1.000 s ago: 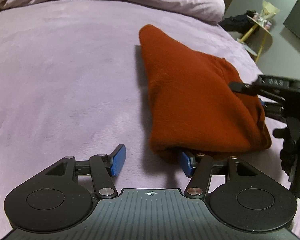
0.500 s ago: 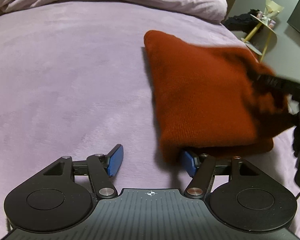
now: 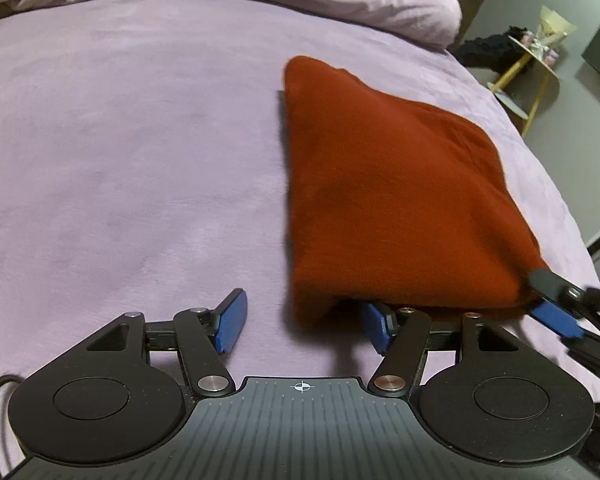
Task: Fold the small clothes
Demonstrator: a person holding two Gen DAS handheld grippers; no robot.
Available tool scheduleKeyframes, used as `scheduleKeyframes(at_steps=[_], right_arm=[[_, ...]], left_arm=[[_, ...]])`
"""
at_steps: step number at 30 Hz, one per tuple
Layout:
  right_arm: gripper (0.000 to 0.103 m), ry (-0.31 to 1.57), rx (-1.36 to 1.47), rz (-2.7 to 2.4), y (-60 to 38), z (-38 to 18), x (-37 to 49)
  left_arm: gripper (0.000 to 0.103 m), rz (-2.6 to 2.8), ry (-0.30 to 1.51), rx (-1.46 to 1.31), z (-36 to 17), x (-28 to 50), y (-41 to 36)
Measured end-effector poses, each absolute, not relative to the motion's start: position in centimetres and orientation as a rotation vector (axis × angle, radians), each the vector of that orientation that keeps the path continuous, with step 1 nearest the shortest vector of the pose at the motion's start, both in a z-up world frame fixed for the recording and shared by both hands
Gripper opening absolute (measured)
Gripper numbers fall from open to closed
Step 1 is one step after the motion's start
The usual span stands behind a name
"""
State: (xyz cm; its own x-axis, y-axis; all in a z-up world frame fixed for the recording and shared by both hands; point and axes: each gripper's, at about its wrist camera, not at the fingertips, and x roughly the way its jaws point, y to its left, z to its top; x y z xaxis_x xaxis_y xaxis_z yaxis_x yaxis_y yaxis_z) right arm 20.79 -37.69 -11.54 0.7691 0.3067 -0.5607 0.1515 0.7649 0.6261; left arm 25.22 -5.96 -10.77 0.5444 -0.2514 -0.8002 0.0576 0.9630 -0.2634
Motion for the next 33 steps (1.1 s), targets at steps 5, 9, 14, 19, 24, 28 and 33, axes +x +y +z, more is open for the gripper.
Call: scheduleKeyframes(at_steps=[5, 9, 14, 19, 24, 28, 33], right_arm=[[0.013, 0.728, 0.689, 0.065, -35.7, -11.7, 22.8], [0.011, 0.596, 1.169, 0.325, -38.1, -13.2, 21.9], [0.012, 0.811, 0.740, 0.080, -36.7, -13.9, 22.5], [0.033, 0.789, 0.569, 0.019, -36.4, -10.5, 21.6], [0.030, 0.674, 0.535, -0.048, -36.4, -7.3, 21.6], [0.016, 0.672, 0.403, 0.162, -31.0, -7.2, 24.8], [0.006, 0.668, 0.231, 0.239, -26.0, -8.3, 28.6]], left_arm=[[0.066, -0.124, 0.955, -0.223, -10.4, 25.5, -5.5], [0.071, -0.088, 0.947, -0.260, -10.4, 25.6, -3.8], [0.071, -0.132, 1.007, -0.259, -10.8, 25.5, -3.6], [0.068, -0.106, 1.013, -0.215, -8.7, 24.5, -2.0], [0.068, -0.096, 0.923, -0.282, -5.6, 26.9, -1.7], [0.068, -0.162, 0.849, -0.223, -4.8, 29.9, -5.3], [0.068, -0.131, 0.884, -0.104, -7.9, 32.1, -8.8]])
